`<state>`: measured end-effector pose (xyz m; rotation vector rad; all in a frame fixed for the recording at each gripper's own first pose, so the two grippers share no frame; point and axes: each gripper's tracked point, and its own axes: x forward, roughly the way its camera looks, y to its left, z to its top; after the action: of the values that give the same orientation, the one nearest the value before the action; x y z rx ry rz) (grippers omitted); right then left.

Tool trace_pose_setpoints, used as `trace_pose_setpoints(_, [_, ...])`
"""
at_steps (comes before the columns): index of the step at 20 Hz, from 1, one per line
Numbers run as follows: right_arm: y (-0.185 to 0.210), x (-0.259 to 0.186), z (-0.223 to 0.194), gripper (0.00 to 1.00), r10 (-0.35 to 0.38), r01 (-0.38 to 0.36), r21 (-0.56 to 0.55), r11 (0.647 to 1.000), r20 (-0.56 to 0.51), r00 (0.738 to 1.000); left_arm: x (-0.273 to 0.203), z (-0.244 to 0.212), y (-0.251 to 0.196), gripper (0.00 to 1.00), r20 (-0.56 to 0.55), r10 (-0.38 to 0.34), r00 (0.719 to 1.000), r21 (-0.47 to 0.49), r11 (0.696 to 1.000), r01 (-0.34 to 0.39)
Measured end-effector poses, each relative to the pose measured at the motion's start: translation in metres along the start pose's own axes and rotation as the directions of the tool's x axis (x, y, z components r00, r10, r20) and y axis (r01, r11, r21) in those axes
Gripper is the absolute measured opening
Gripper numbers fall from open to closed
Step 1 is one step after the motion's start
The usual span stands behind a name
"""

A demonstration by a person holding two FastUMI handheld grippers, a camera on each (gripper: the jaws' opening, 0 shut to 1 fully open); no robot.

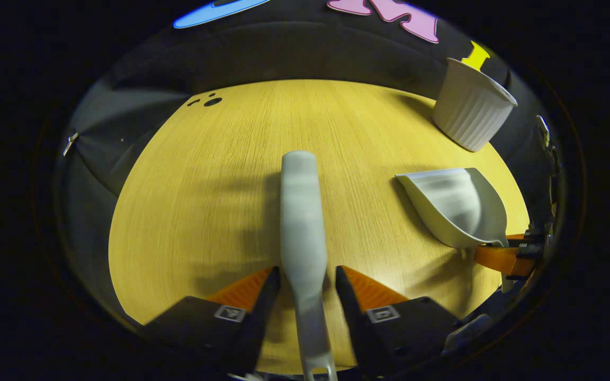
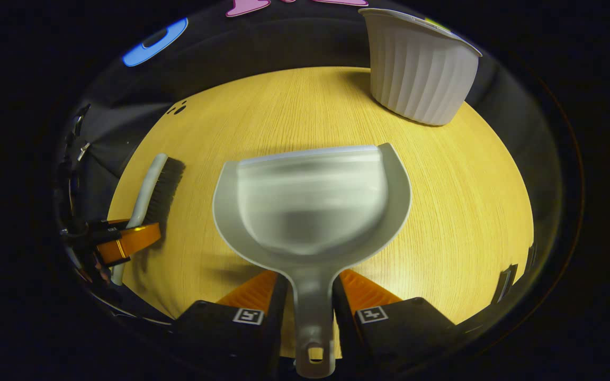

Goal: Pick up the small broom and dustpan from the desktop, sweep the trash into the dustpan with the broom, and then empty the trash into the garbage bin.

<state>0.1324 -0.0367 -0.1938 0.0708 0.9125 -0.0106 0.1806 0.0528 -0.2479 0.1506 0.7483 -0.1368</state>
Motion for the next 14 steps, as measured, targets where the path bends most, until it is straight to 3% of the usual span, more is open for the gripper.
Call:
trace_pose_setpoints(2, [0.005, -0.012, 0.007, 0.67, 0.006, -0.006, 0.005, 1.0, 0.031, 0.999, -0.017, 0.002, -0.001, 0.99, 0.038, 0.0, 0.999, 0.035, 0.999, -0.002])
trace_pose_setpoints(3, [0.005, -0.019, 0.012, 0.9, -0.002, 0.002, 0.002, 1.0, 0.051, 0.999, -0.028, 0.006, -0.004, 0.98, 0.063, -0.002, 0.998, 0.054, 0.999, -0.002])
trace_pose_setpoints(4, [0.006, -0.028, 0.015, 0.98, -0.008, 0.008, 0.004, 1.0, 0.068, 0.998, -0.041, 0.008, -0.008, 0.96, 0.091, -0.008, 0.996, 0.069, 0.998, 0.001])
trace_pose_setpoints(9, [0.015, -0.091, 0.05, 0.99, -0.01, 0.006, 0.019, 1.0, 0.244, 0.97, -0.121, 0.038, -0.024, 0.96, 0.311, -0.047, 0.949, 0.121, 0.993, 0.01])
trace_pose_setpoints(11, [0.019, -0.125, 0.074, 0.99, -0.011, 0.01, 0.005, 1.0, 0.354, 0.935, -0.153, 0.051, -0.025, 0.96, 0.396, -0.043, 0.917, 0.128, 0.992, -0.009])
trace_pose_setpoints(14, [0.028, -0.18, 0.104, 0.99, -0.006, 0.027, -0.034, 0.999, 0.512, 0.859, -0.202, 0.069, -0.027, 0.96, 0.515, -0.037, 0.857, 0.124, 0.992, -0.031])
